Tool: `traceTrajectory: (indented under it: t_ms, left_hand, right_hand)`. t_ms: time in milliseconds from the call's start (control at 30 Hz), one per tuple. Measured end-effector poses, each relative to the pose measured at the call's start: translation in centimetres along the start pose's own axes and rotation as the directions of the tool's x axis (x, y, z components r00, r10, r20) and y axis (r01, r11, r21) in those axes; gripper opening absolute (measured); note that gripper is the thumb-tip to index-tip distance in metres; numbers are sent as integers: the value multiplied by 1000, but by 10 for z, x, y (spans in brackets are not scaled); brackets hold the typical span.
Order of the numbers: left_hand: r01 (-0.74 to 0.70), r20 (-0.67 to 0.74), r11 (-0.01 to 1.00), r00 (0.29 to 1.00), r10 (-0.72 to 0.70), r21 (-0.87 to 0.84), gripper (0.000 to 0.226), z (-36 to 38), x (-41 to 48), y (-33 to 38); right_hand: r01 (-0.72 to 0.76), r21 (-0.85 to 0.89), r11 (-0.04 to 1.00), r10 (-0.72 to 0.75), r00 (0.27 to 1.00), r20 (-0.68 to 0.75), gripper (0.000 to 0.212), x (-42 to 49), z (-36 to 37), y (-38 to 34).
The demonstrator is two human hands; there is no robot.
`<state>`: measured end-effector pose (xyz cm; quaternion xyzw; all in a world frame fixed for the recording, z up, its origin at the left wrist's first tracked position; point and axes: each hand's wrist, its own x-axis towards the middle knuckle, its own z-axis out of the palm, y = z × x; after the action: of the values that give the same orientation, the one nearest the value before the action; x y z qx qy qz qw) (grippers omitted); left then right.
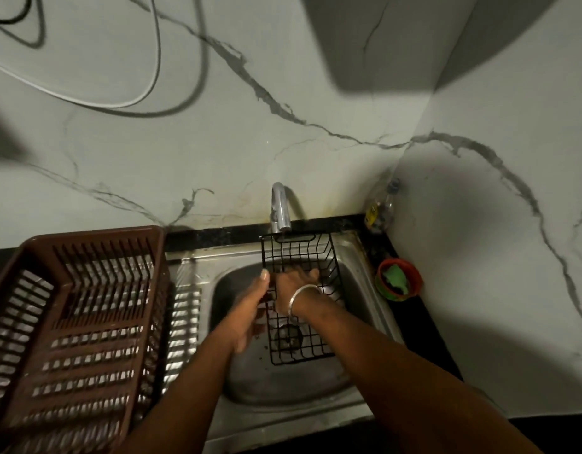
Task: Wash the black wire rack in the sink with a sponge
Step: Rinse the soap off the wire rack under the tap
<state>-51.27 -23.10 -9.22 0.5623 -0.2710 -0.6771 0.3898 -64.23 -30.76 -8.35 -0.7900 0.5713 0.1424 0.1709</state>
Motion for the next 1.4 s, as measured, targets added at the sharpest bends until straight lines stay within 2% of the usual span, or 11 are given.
traceTrajectory:
  t_ms: [167,300,333,367,433,500,667,833,1167,1267,1400]
  left_hand:
    - [16,-22,995,1000,-19,-96,86,13,25,4]
    - [7,-14,993,1000,-8,-119,47,21,17,1]
    - [7,-23,991,1000,-10,-131,42,23,15,0]
    - [4,-26,989,1000,-8,-150,41,25,13,-4]
    - [5,-16,978,1000,-8,-207,45,29,11,-10]
    - [-15,-29,967,1000,8,-256,49,32,10,-13]
    - [-44,-65,969,997,28,-244,43,37,12,-13]
    - [-52,-93,930,996,19,-365,84,33,17,-14]
    - [-123,-159,901,985,61,-417,64,24,29,-15]
    - [-107,-116,905,991,65,-413,59,26,28,-14]
    - [-120,-129,896,989,71,-427,67,24,30,-14]
  right_hand:
    - [104,16,994,-103,993,-64,49,-4,5,4]
    - [87,596,798,214,885,-415,22,-1,5,21]
    - [101,783,614,334,866,-373,26,1,6,20]
    - [91,953,290,395,895,-206,31,5,7,16]
    - [-23,928,-372,225,968,115,42,12,10,11]
    - [-44,809,-586,126,981,145,48,19,11,13]
    - [-4,768,-640,235,951,201,27,23,9,-2]
    - [-11,724,-690,235,942,238,18,31,7,12]
    - [-68,768,-637,104,979,173,20,34,-2,4]
    - [12,728,-686,217,958,189,20,39,2,6]
    - [-87,823,-561,124,974,188,21,31,13,3]
